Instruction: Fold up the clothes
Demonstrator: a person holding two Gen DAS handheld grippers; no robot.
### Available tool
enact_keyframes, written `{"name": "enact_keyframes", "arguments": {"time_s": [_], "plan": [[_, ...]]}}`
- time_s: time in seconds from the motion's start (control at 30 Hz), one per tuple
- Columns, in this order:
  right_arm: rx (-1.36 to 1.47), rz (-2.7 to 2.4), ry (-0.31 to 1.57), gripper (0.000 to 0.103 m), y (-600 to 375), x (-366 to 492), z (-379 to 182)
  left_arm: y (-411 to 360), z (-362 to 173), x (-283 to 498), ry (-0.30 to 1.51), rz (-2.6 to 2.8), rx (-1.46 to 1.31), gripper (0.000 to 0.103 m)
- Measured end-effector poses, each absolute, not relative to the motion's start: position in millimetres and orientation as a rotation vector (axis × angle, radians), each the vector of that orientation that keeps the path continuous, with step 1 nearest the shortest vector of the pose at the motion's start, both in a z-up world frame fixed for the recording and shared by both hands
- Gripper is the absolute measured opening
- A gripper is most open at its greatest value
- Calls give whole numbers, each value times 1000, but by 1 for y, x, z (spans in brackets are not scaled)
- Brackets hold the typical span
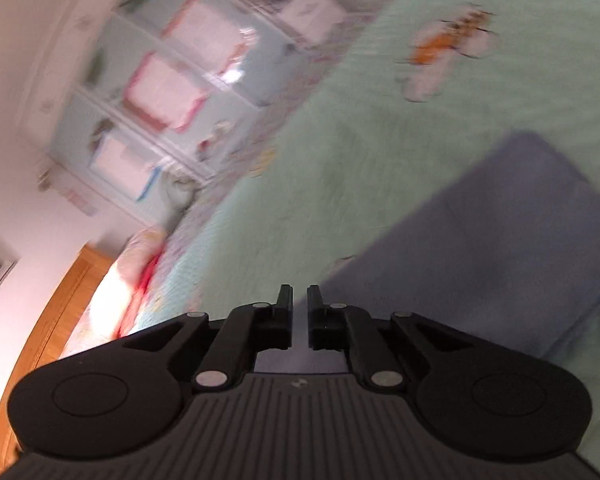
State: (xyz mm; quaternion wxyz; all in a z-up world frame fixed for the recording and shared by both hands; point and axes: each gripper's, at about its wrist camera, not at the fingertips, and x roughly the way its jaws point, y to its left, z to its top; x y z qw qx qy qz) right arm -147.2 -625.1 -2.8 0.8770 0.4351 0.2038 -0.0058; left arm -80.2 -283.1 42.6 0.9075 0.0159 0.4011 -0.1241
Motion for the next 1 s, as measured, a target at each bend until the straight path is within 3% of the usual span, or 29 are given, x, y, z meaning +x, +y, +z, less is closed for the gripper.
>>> {"name": "enact_keyframes", "arguments": {"time_s": [0.07,0.13,0.2,0.27,0.3,0.37,0.47,0.5,0.57,0.63,0.77,0.9,0.93,0.97,1.0], "plan": [[859,59,453,32,-607,-142,-2,-283,43,-80,831,-257,33,53],[815,46,493,32,-606,-133,-9,-282,43,-79,834,-259,31,53],[841,-39,494,1,-618,-128,-21,-283,43,-79,837,-260,33,53],[887,-118,464,0,-630,-135,-26,-283,43,-78,842,-261,36,53],[870,-132,440,5,-627,-139,-21,-283,44,-78,844,-261,37,53],[835,-156,395,26,-621,-146,-13,-283,44,-77,848,-262,39,54],[796,-87,430,29,-615,-144,-16,-284,44,-77,850,-263,43,54],[788,-113,448,29,-618,-139,-20,-284,44,-77,850,-263,41,54],[821,-166,443,5,-633,-143,-27,-284,44,-77,850,-262,41,54],[858,-218,426,1,-644,-152,-27,-284,44,-77,850,-262,42,54],[808,-183,387,23,-639,-188,-11,-285,44,-77,850,-261,43,56],[812,-161,405,28,-639,-194,-12,-285,44,-77,851,-260,44,56],[798,-196,417,20,-643,-194,-17,-286,44,-77,852,-260,44,56],[789,-229,429,0,-647,-195,-21,-286,44,-77,853,-260,44,56],[818,-250,429,0,-653,-198,-24,-285,44,-77,854,-261,43,56]]}}
